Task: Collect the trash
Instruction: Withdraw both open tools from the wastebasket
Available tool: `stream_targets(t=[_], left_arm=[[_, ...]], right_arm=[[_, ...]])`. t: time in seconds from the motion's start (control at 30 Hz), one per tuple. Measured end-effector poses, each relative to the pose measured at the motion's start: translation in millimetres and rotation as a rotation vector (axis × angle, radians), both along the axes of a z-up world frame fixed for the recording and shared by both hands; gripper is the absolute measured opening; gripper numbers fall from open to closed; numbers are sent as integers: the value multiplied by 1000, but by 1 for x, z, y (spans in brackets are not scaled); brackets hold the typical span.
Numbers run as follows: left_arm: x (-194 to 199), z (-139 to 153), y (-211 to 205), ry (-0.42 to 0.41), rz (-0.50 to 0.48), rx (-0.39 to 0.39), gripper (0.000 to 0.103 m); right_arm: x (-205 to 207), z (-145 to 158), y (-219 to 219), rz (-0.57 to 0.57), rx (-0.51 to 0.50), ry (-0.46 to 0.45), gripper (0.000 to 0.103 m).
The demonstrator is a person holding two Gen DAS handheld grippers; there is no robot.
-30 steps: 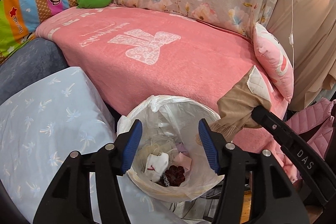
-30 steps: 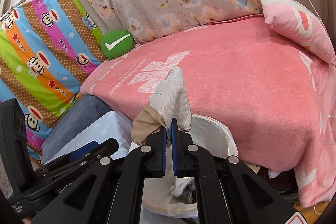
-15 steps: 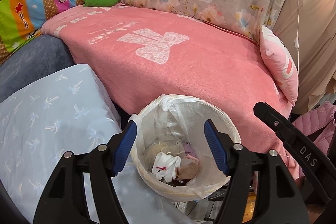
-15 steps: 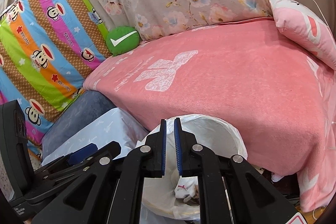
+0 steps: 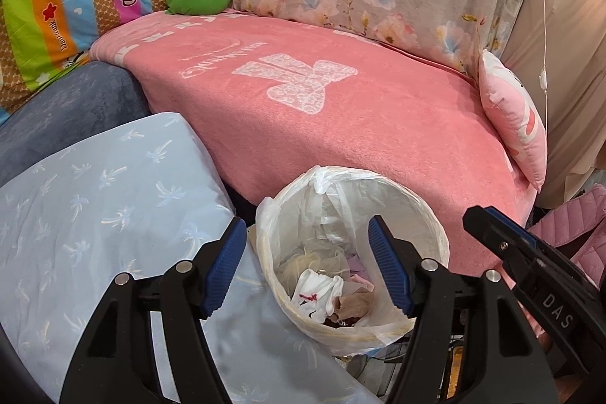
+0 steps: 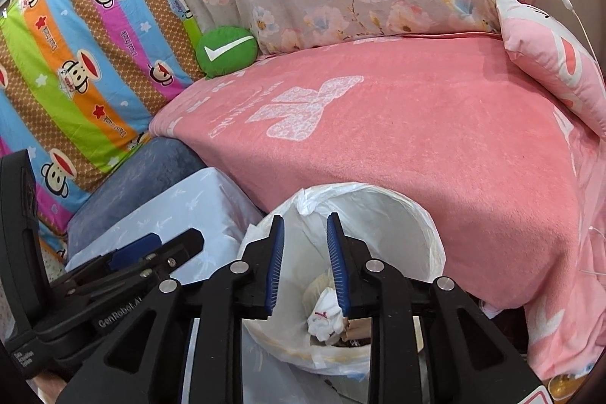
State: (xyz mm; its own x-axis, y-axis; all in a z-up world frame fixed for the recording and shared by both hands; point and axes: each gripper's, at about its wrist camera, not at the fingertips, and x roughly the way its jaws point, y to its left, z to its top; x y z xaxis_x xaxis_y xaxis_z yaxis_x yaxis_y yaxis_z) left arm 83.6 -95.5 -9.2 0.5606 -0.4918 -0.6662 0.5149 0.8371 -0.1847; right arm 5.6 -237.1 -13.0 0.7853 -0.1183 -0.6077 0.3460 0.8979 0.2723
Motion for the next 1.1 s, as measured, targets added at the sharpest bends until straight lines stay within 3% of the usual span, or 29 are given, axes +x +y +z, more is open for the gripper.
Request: stream_targets(t=[0.47, 0.93, 1.1], left_arm=[[-24, -7, 20, -33, 51, 50, 88], [-49, -16, 26, -41, 73, 97, 93], [-56, -18, 27, -54, 78, 116, 94]], right_arm=[[-28, -11, 24, 5, -102, 74, 46], [-54, -20, 23, -21, -105, 88, 59], [-60, -23, 23, -20, -104, 100, 70]])
